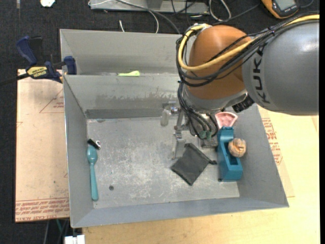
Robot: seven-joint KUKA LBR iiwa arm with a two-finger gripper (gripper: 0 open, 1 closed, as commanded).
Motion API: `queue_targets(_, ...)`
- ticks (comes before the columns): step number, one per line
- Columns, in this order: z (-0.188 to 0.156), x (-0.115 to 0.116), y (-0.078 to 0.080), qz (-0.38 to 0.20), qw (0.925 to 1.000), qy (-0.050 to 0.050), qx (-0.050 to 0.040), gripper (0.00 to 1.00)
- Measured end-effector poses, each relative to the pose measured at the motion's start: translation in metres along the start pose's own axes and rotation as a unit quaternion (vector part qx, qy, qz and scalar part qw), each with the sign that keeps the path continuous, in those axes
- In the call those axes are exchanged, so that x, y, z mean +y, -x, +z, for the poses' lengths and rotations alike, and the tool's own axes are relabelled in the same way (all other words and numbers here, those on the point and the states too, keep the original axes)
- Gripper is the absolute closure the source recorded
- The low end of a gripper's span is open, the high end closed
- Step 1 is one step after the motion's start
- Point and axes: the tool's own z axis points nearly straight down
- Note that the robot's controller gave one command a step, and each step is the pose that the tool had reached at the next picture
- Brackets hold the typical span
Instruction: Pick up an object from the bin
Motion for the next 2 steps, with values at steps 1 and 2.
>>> queue_targets(1,-0.004,-0.001,0.001,0.001,1.0000,0.000,-0.0038,0.00)
queue_targets(2,0.068,-0.086,-0.025,-0.009,1.0000,0.000,0.0002,0.00)
